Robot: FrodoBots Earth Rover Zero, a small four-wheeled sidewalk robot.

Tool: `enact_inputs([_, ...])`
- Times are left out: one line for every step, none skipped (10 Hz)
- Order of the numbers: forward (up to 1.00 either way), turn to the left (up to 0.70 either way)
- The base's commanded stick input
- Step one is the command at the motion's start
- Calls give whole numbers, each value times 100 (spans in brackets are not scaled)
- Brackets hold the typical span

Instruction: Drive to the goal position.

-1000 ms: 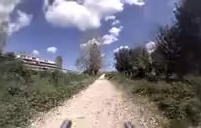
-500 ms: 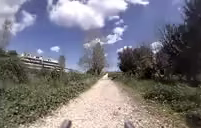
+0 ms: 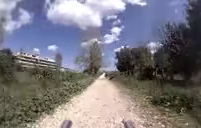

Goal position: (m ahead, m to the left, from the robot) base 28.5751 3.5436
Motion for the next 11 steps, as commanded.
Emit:
enact_inputs([85,0])
enact_inputs([85,0])
enact_inputs([85,0])
enact_inputs([85,0])
enact_inputs([85,0])
enact_inputs([85,-15])
enact_inputs([85,-34])
enact_inputs([85,-34])
enact_inputs([85,-20])
enact_inputs([85,0])
enact_inputs([85,0])
